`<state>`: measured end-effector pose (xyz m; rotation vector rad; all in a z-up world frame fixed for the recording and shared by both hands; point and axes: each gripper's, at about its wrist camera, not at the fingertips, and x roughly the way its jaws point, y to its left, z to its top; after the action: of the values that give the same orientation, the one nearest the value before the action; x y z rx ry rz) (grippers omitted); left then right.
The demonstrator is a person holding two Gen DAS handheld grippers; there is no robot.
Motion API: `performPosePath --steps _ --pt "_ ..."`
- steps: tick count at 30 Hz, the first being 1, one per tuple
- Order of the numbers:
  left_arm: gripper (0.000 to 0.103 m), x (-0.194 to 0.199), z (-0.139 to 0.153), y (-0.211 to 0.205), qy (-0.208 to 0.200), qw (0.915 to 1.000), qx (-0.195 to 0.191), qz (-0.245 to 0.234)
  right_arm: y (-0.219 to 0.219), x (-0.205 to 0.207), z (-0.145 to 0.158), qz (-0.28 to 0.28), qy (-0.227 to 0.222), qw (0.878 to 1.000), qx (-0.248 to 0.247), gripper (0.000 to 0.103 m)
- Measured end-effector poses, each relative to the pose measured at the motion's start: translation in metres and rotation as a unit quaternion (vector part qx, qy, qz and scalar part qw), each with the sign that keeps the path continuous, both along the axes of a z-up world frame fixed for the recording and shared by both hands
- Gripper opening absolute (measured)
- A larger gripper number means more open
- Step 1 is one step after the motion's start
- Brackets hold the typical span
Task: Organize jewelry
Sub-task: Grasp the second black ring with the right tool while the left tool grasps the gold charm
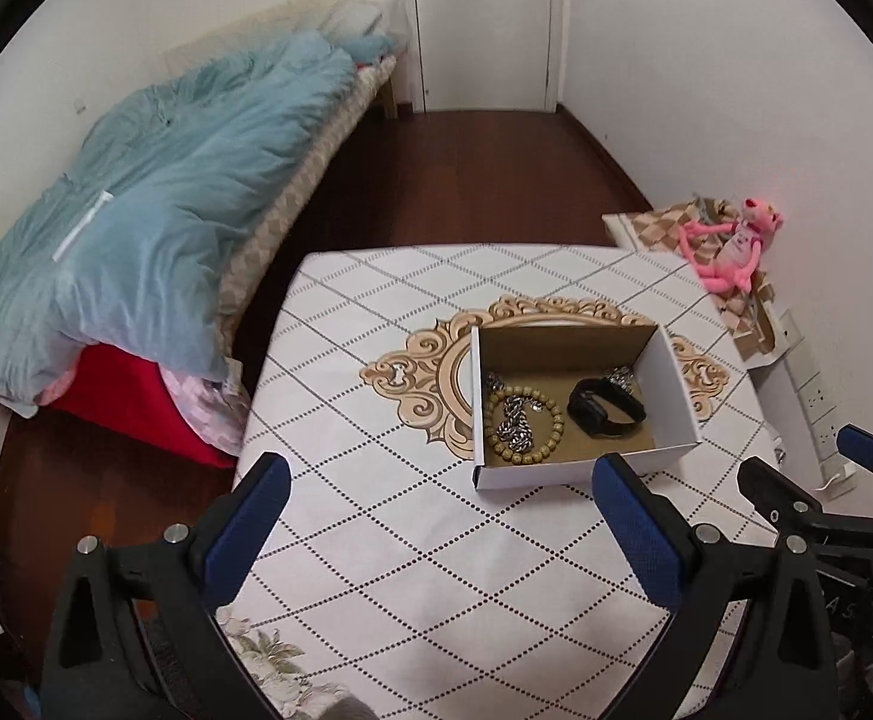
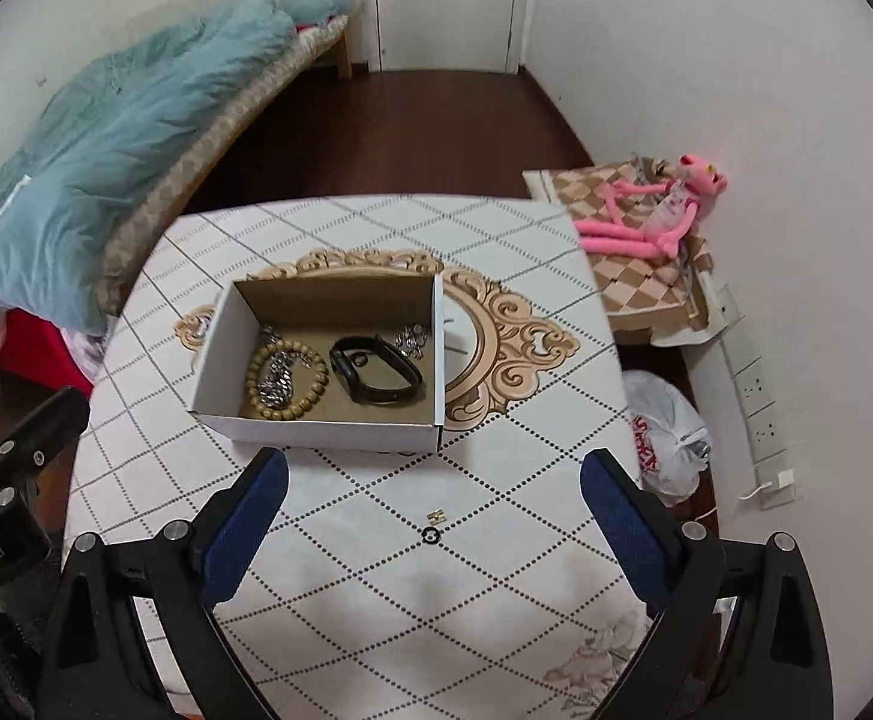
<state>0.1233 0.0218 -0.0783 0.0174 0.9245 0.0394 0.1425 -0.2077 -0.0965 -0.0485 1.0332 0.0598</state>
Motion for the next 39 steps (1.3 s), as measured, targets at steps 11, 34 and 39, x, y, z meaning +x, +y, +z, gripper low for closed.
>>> performPosePath --steps 11,34,39 --pt "0.103 -0.029 0.023 0.004 -0.014 0.9998 -0.016 -0.001 -0.002 -0.038 0.043 -0.001 -0.04 0.999 0.021 0.099" --pt "0.103 -0.006 -0.146 -0.009 0.129 0.9906 0.037 0.028 -0.022 -0.013 -0.161 -0.03 0.066 0.995 0.064 0.056" --pt "0.103 -0.003 -0.151 -0.007 0.134 0.9898 0.04 0.03 -0.007 -0.011 -0.166 -0.012 0.037 0.999 0.007 0.026"
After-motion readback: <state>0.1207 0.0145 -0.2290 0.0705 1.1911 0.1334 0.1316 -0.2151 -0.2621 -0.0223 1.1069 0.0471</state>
